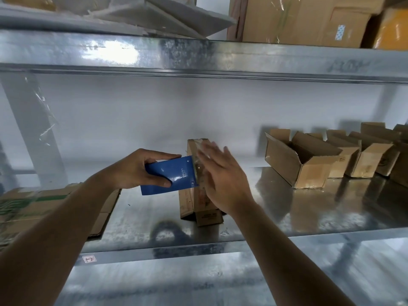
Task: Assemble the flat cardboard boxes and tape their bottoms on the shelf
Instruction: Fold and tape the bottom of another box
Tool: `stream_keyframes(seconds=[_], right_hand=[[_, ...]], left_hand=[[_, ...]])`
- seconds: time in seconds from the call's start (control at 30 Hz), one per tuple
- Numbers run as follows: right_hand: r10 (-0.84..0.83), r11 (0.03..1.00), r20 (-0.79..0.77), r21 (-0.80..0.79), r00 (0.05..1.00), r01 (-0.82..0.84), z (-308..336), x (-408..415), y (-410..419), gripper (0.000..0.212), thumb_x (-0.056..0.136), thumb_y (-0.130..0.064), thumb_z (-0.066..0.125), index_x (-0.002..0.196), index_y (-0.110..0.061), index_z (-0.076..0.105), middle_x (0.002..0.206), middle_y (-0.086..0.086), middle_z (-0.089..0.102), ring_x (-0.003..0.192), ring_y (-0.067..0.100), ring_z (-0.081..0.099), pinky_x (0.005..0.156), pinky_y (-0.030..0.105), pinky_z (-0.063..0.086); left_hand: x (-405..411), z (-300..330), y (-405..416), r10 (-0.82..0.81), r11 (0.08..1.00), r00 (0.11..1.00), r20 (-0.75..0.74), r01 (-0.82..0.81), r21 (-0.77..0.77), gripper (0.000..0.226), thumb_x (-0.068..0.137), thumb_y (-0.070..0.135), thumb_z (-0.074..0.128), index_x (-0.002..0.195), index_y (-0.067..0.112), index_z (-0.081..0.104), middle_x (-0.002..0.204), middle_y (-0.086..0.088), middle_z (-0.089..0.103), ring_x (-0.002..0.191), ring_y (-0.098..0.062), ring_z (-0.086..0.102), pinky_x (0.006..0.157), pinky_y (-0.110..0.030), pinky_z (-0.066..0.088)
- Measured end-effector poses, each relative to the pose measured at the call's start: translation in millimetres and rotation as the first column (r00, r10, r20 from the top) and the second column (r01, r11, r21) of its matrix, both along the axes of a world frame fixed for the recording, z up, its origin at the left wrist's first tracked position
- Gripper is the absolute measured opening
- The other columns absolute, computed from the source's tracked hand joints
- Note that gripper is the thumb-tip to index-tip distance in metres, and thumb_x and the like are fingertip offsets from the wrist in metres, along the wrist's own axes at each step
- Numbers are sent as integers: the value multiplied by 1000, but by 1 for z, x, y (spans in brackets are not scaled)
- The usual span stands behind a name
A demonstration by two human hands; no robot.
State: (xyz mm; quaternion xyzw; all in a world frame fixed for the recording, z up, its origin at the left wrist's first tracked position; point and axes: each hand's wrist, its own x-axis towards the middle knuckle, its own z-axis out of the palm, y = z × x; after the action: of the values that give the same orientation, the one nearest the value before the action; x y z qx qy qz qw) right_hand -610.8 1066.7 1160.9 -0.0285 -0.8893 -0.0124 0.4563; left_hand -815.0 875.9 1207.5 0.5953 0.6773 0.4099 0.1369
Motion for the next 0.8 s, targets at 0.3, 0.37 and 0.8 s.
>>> stream_keyframes(seconds=[0.3, 0.37, 0.8], right_hand=[[-54, 988, 153, -138, 987, 75, -13, -10, 3, 48, 111, -37, 37, 151, -15, 52, 148, 3, 60, 138, 17, 54, 120, 29, 33], [-74, 986, 174, -133, 982, 98, -12, -13, 1, 47, 111, -39, 39, 148, -16, 56, 146, 2, 62, 136, 20, 57, 118, 28, 30], [-186, 939, 104, -275, 977, 208, -12, -30, -17, 34, 109, -40, 50, 124, -19, 73, 119, -1, 75, 110, 21, 69, 98, 32, 53]], left_hand=[[-6, -8, -7, 44, 999, 999, 23, -44, 4, 70, 78, 15, 88, 141, 31, 62, 125, 7, 73, 115, -18, 70, 99, -46, 58], [-5, -6, -7, 63, 998, 998, -3, -63, -16, 69, 79, 17, 88, 141, 35, 62, 124, 10, 74, 113, -15, 70, 99, -45, 59], [1, 0, -6, 230, 967, 962, -149, -243, -80, 63, 79, 29, 90, 133, 48, 65, 115, 24, 73, 101, -2, 70, 88, -32, 60]])
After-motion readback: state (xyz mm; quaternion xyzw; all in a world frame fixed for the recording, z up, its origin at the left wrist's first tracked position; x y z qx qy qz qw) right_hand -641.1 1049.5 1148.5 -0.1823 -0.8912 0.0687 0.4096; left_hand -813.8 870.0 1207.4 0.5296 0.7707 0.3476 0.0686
